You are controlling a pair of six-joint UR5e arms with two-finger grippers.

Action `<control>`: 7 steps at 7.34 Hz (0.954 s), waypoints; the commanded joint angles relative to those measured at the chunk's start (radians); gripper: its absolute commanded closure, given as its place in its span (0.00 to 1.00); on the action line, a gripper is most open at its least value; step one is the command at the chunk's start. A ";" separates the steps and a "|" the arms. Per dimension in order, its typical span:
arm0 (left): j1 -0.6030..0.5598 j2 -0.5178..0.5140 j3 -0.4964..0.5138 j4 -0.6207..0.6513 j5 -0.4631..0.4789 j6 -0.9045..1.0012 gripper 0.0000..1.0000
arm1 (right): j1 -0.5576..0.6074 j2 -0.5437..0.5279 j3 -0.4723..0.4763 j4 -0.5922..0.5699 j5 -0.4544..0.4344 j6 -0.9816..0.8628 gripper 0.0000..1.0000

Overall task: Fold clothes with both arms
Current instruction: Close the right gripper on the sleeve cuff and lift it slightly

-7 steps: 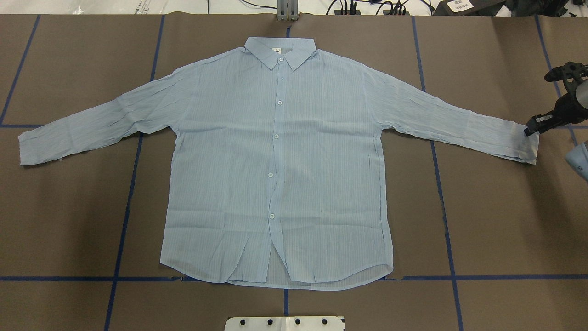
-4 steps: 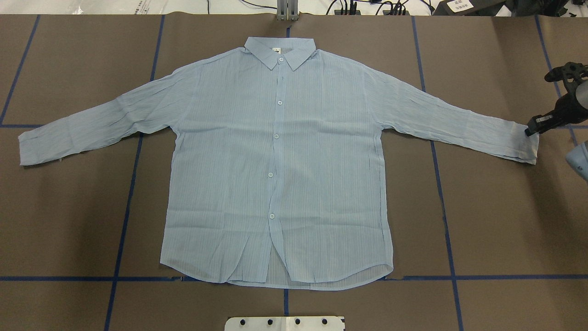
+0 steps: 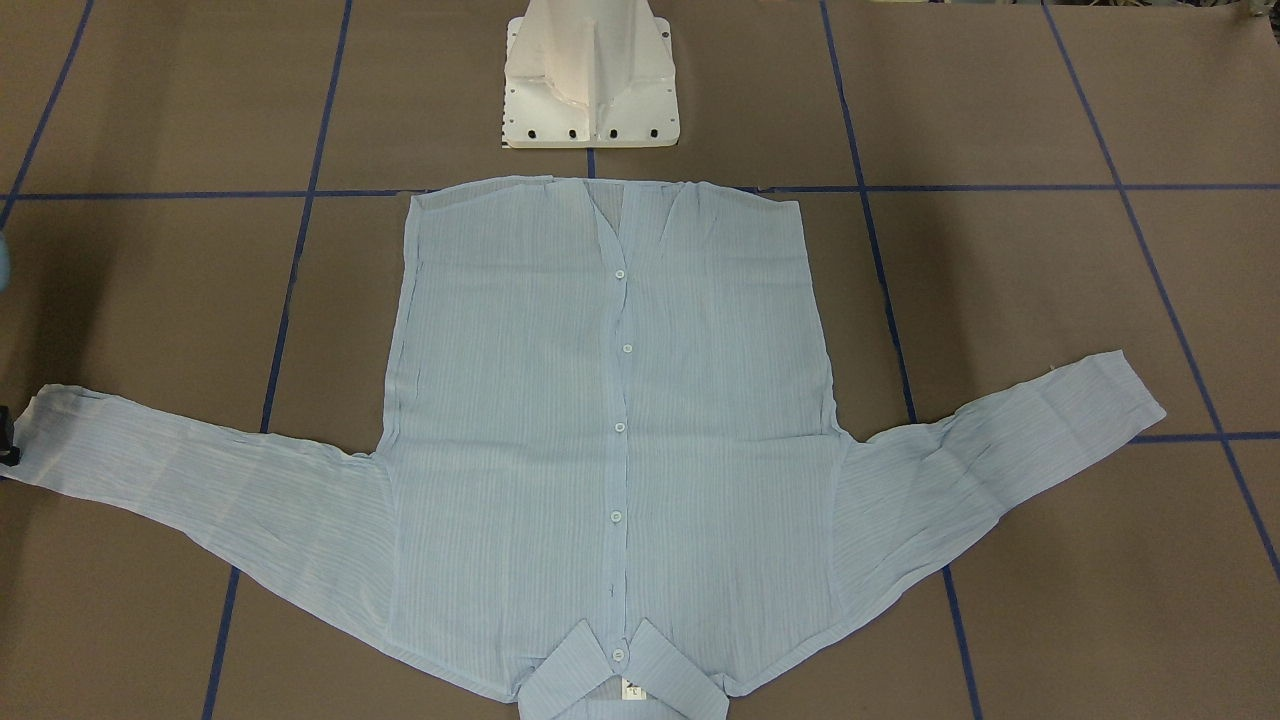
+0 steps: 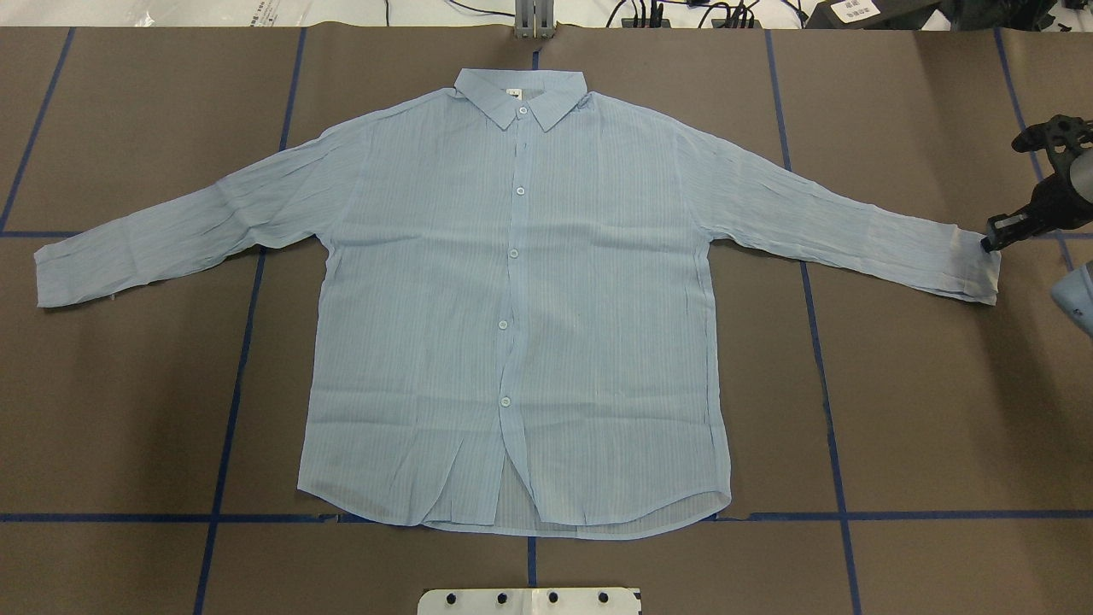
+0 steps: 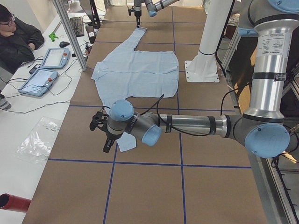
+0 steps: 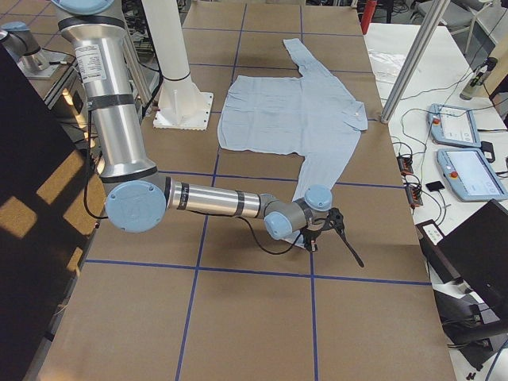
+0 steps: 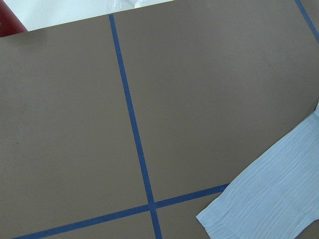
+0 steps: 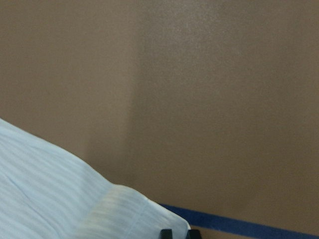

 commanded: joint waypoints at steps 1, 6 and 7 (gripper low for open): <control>0.000 -0.002 0.000 0.000 -0.001 0.000 0.00 | 0.000 0.000 0.002 0.000 0.000 0.000 0.91; 0.000 0.000 0.000 0.000 -0.001 0.000 0.00 | 0.027 0.000 0.017 0.003 0.012 0.002 1.00; 0.000 0.000 0.000 0.000 -0.001 0.000 0.00 | 0.035 0.002 0.023 0.002 0.012 0.002 1.00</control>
